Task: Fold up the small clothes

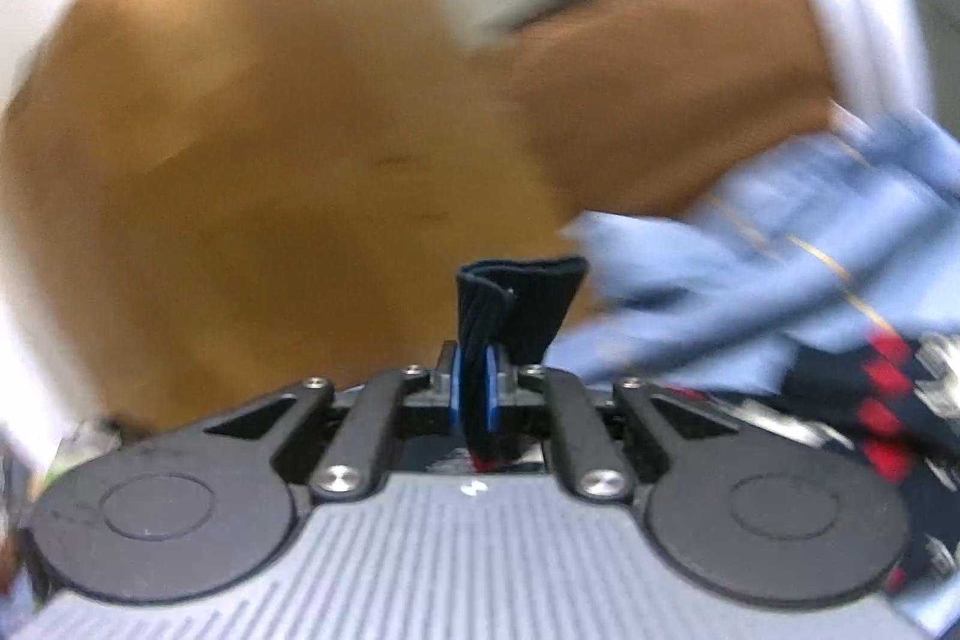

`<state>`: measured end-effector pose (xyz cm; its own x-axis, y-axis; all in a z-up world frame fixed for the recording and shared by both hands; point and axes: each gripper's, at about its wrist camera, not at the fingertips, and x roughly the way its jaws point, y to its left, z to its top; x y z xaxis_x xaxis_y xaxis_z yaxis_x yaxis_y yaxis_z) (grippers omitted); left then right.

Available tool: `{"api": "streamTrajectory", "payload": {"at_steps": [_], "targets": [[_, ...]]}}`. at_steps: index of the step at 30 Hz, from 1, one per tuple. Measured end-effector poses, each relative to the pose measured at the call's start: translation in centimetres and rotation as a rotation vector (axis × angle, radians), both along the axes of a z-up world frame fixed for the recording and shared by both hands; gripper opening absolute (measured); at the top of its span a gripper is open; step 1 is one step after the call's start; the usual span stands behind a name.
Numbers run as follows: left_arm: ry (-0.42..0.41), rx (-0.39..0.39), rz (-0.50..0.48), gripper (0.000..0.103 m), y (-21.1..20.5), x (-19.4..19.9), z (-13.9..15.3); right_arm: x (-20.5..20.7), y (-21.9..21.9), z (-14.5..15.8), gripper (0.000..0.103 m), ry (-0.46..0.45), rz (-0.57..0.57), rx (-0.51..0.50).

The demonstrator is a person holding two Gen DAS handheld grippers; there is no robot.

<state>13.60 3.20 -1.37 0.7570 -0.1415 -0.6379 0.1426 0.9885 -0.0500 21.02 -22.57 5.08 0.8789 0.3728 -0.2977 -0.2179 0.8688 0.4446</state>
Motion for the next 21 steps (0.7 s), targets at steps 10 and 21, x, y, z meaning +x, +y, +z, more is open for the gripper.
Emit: {"api": "streamTrajectory", "payload": {"at_steps": [10,21], "targets": [[-0.011,-0.19,0.038,0.041,4.5,-1.0,1.4,1.7,9.8,-1.5,0.052,0.1,0.485,-0.112],[0.006,-0.183,-0.062,0.041,2.7,-1.7,1.3,1.8,4.8,-4.6,0.062,0.173,0.185,-0.141]]}}
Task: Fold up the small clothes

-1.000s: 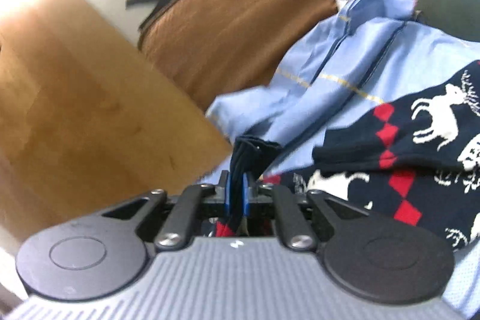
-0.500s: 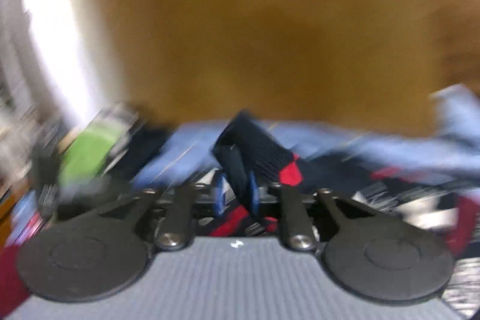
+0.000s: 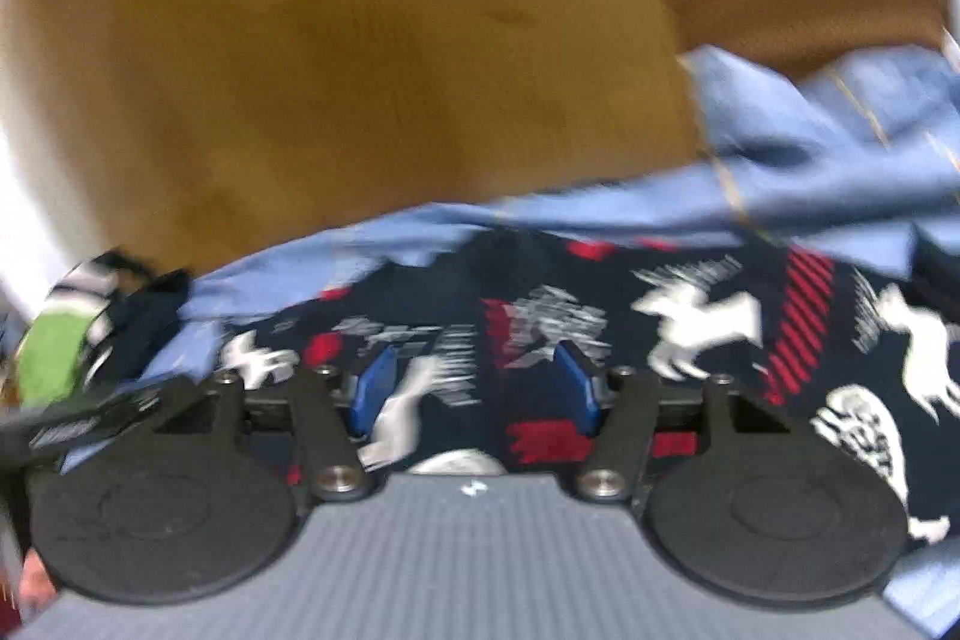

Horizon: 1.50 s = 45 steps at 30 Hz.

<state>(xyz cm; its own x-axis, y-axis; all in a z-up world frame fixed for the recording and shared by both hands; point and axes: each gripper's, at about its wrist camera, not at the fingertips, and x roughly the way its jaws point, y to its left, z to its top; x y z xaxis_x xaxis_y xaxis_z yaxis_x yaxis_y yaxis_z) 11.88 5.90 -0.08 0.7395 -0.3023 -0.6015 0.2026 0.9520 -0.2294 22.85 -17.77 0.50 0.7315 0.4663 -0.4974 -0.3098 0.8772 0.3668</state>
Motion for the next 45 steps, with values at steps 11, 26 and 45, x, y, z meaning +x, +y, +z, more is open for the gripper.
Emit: {"api": "streamTrajectory", "payload": {"at_steps": [11,26,45], "targets": [[0.04,0.102,-0.009,0.045,-1.1,0.8,-1.6,-5.4,8.8,-1.5,0.062,-0.292,0.366,-0.722],[0.091,-0.08,0.081,0.049,2.5,2.0,-0.9,-4.4,9.7,-1.3,0.05,-0.3,0.34,-0.835],[0.03,-0.219,0.175,0.049,6.4,1.6,1.0,-1.5,13.2,4.5,0.009,-0.349,0.205,-0.452]]}}
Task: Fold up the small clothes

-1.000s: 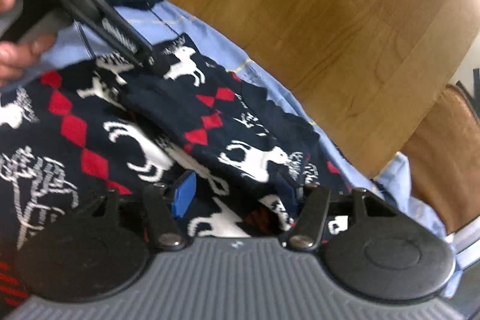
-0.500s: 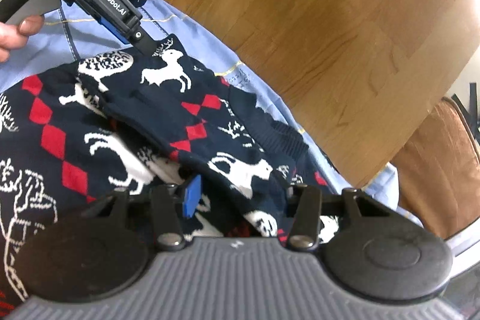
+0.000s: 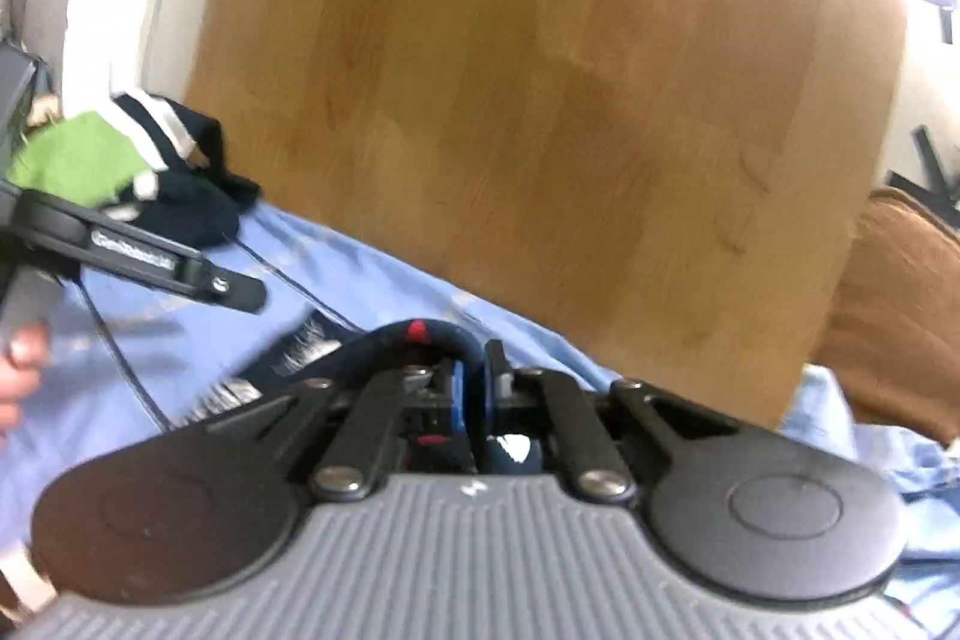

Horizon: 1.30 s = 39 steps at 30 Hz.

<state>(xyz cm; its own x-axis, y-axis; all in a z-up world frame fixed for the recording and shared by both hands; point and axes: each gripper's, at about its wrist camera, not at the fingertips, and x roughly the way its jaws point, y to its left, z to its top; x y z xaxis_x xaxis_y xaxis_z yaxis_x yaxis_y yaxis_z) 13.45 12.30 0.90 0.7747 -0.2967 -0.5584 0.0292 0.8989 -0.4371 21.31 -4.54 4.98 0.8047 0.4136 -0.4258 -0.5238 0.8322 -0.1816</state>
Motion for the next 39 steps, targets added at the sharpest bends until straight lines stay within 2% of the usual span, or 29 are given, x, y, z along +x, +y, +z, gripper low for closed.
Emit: {"api": "streamTrajectory", "payload": {"at_steps": [2,5,7,8,9,10,11,13,15,18,20,21,24,26,29,30,32,33,34,35,37,39], "targets": [[0.003,-0.005,0.002,0.049,0.1,0.1,0.0,-0.1,1.9,-1.2,0.01,0.037,0.049,-0.032],[0.011,0.017,-0.01,0.049,-0.3,0.2,-0.2,-0.6,4.4,-4.6,0.013,0.119,0.128,-0.159],[0.016,0.036,-0.023,0.049,-0.8,0.2,-0.3,-1.0,4.6,-6.3,0.025,0.14,0.134,-0.221],[0.019,0.048,-0.031,0.049,-1.1,0.2,-0.5,-1.5,4.1,-6.2,0.033,0.115,0.133,-0.215],[0.023,0.059,-0.04,0.049,-1.5,0.2,-0.6,-1.7,3.7,-5.9,0.045,0.116,0.129,-0.215],[0.028,0.072,-0.051,0.049,-1.9,0.2,-0.8,-2.0,3.0,-5.5,0.054,0.118,0.125,-0.202],[0.033,0.087,-0.066,0.049,-2.3,0.2,-1.0,-2.3,2.1,-4.8,0.056,0.122,0.127,-0.177],[0.031,0.145,-0.085,0.049,-3.4,-0.1,-1.1,-2.7,0.2,-3.7,0.057,0.147,0.134,-0.12],[0.022,0.21,-0.086,0.049,-4.2,-0.3,-1.2,-2.5,-2.0,-2.5,0.057,0.173,0.097,-0.022],[0.039,0.18,-0.096,0.049,-4.1,-0.2,-1.5,-1.5,-4.8,-1.0,0.057,0.231,0.005,0.169],[0.037,0.159,-0.08,0.049,-3.5,-0.3,-1.5,-1.8,-4.7,-0.5,0.057,0.236,0.035,0.222],[0.035,0.147,-0.068,0.049,-3.1,-0.3,-1.4,-2.2,-3.8,-0.5,0.057,0.213,0.06,0.19],[0.041,0.097,-0.042,0.049,-1.9,-0.2,-1.4,-3.2,0.2,-1.2,0.057,0.137,0.154,0.004],[0.046,0.078,-0.02,0.049,-1.2,-0.1,-1.3,-3.6,2.9,-2.2,0.057,0.09,0.205,-0.161],[0.046,0.058,-0.002,0.05,-0.5,0.0,-1.1,-4.4,6.6,-4.6,0.057,-0.031,0.261,-0.442],[0.044,0.053,0.002,0.05,-0.4,0.0,-1.0,-4.5,7.5,-5.4,0.057,-0.07,0.28,-0.506],[0.04,0.05,0.011,0.051,-0.1,0.0,-0.8,-4.7,8.7,-6.4,0.049,-0.116,0.329,-0.559],[0.039,0.047,0.017,0.051,0.0,0.0,-0.7,-4.7,9.0,-6.4,0.036,-0.122,0.349,-0.558],[0.039,0.042,0.023,0.051,0.2,0.0,-0.7,-4.5,9.4,-6.2,0.014,-0.105,0.363,-0.542],[0.04,0.036,0.03,0.051,0.4,0.0,-0.6,-4.2,9.5,-5.7,0.007,-0.088,0.363,-0.508],[0.042,0.02,0.048,0.051,1.0,0.1,-0.5,-3.3,9.2,-4.5,0.008,-0.063,0.31,-0.387],[0.044,0.006,0.066,0.051,1.5,0.1,-0.4,-1.7,8.1,-2.9,0.008,-0.032,0.192,-0.222]]}}
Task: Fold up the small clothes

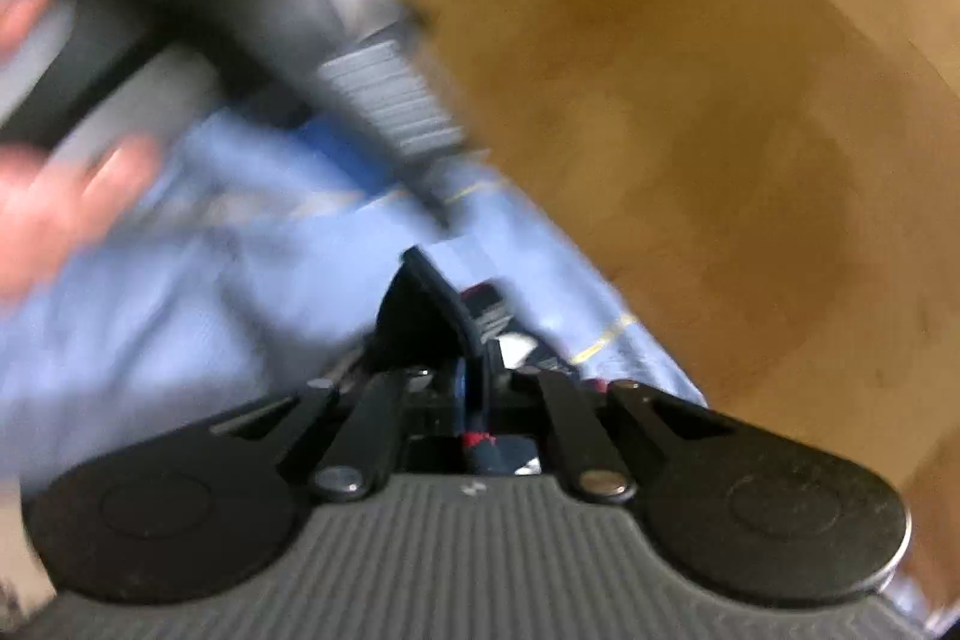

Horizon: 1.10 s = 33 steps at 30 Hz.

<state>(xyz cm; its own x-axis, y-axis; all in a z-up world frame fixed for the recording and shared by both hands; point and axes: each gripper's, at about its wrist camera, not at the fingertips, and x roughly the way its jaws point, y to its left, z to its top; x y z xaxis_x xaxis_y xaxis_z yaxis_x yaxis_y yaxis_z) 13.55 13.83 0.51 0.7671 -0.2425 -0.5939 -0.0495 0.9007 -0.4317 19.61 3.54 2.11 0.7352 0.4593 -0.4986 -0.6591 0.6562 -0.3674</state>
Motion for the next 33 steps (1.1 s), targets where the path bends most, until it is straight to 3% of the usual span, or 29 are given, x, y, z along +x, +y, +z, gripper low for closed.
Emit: {"api": "streamTrajectory", "payload": {"at_steps": [3,4,6,7,8,10,11,13,20,24,28,33], "targets": [[0.006,-0.023,0.019,0.051,0.6,0.1,0.1,2.2,-2.2,1.3,0.008,0.082,-0.169,0.201],[0.01,-0.03,0.019,0.051,0.6,0.2,0.1,2.4,-2.3,1.1,0.009,0.124,-0.182,0.217],[0.016,-0.039,0.01,0.051,0.5,0.3,0.0,1.9,-1.3,0.0,0.012,0.206,-0.092,0.162],[0.017,-0.038,0.003,0.052,0.4,0.3,0.0,1.2,-0.6,-0.8,0.022,0.25,-0.034,0.125],[0.017,-0.034,-0.003,0.052,0.2,0.3,0.0,0.6,0.0,-1.5,0.021,0.288,0.014,0.085],[0.012,-0.026,-0.019,0.052,-0.2,0.3,0.1,-0.7,0.3,-1.9,0.031,0.224,0.022,0.049],[0.009,-0.023,-0.027,0.053,-0.4,0.3,0.1,-0.8,-0.1,-1.6,0.036,0.225,0.021,0.06],[0.004,-0.016,-0.044,0.053,-0.8,0.2,0.3,-0.7,-2.1,-0.3,0.057,0.276,0.009,0.162],[-0.012,0.01,-0.091,0.053,-2.0,-0.2,0.5,-1.5,-9.0,2.6,0.058,0.335,-0.075,0.428],[-0.039,0.035,-0.122,0.052,-3.1,-0.8,0.9,-0.6,-14.2,2.8,0.057,0.318,-0.252,0.546],[-0.057,0.034,-0.186,0.049,-4.3,-1.3,1.0,1.5,-18.3,1.2,0.054,0.423,-0.452,0.68],[-0.087,0.032,-0.284,0.028,-5.9,-1.8,1.0,3.0,-19.1,-1.4,0.054,0.538,-0.529,0.776]]}}
